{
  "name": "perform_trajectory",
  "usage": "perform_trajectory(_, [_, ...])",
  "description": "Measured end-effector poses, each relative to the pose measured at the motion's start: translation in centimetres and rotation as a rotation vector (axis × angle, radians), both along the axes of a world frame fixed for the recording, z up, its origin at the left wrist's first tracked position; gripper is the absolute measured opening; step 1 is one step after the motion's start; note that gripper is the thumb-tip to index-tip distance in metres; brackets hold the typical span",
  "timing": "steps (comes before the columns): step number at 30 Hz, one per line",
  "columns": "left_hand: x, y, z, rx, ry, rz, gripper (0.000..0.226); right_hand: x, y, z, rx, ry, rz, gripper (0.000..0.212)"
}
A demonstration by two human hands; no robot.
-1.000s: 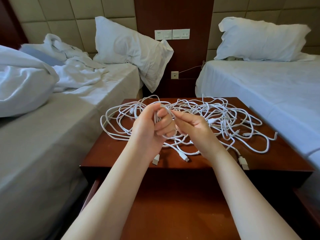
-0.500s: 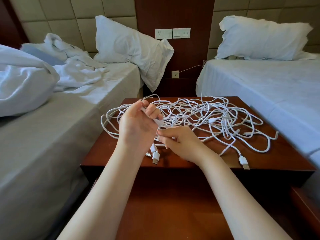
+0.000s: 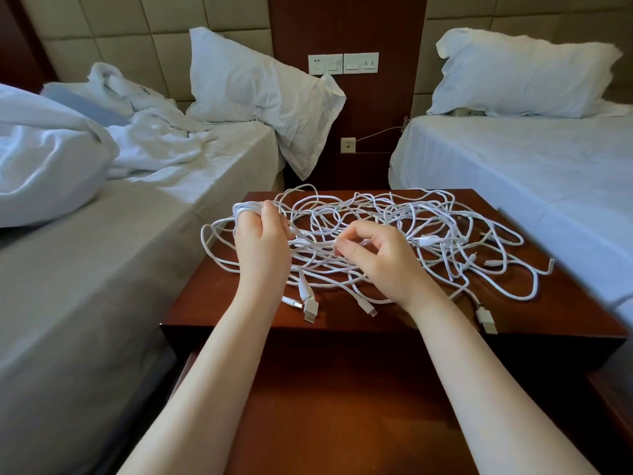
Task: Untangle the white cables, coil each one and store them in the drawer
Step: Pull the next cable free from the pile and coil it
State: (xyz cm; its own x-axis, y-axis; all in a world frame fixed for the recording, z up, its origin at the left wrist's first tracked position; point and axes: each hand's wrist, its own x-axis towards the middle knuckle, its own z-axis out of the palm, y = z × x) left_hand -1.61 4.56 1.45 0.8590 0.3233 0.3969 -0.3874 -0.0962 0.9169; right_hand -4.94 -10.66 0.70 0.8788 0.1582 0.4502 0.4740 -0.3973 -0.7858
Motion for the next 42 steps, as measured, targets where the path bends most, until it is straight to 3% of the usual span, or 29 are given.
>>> perform_trajectory(5, [0.1,-0.4,-0.9,0.438,-0.038,0.067,0.039,0.3,0.4,-0.1,0.006,-0.05,-0.044,0.011])
perform_trajectory(8, [-0.1,-1.0,-1.2,0.614,0.057,-0.057,0.038,0.5,0.3,-0.3,0.04,-0.093,-0.039,0.009])
perform_trajectory(13, [-1.3,-0.9,-0.2,0.521,0.188,-0.358,0.032,1.3,0.1,-1.1,0.016,-0.171,-0.045,0.007])
perform_trajectory(15, [-1.6,-0.6,0.0,0.559,0.274,-0.495,0.027,1.3,0.0,-1.0,0.017,-0.16,-0.026,0.011])
perform_trajectory(18, [-1.7,-0.4,0.6,0.453,0.429,-0.687,0.026,1.0,-0.4,-0.5,0.08,-0.13,0.022,0.018])
perform_trajectory(21, [-2.0,-0.6,1.0,0.539,0.419,-0.763,0.036,0.9,-0.7,-0.2,0.182,-0.106,0.045,0.021])
perform_trajectory(24, [-2.5,-1.1,0.9,0.625,0.326,-0.706,0.044,0.9,-0.4,-0.2,0.236,-0.128,0.061,0.021])
perform_trajectory(28, [-2.7,-1.0,1.2,0.455,0.316,-0.741,0.042,1.3,-0.4,-1.3,0.228,-0.06,0.014,0.014])
perform_trajectory(33, [-2.3,-0.2,1.8,0.104,0.256,-0.805,0.04,2.2,0.1,-2.8,-0.099,-0.012,-0.047,0.037])
perform_trajectory(37, [-1.8,0.6,2.3,-0.191,0.166,-0.905,0.03,2.6,0.2,-3.1,-0.178,0.001,-0.096,0.029])
perform_trajectory(40, [-1.4,1.7,3.3,-0.448,0.063,-0.966,0.042,2.8,-0.2,-3.4,-0.181,0.063,-0.139,0.029])
perform_trajectory(42, [-1.5,2.2,3.7,-0.532,0.022,-0.982,0.045,3.1,-0.1,-4.0,-0.334,-0.021,-0.185,0.03])
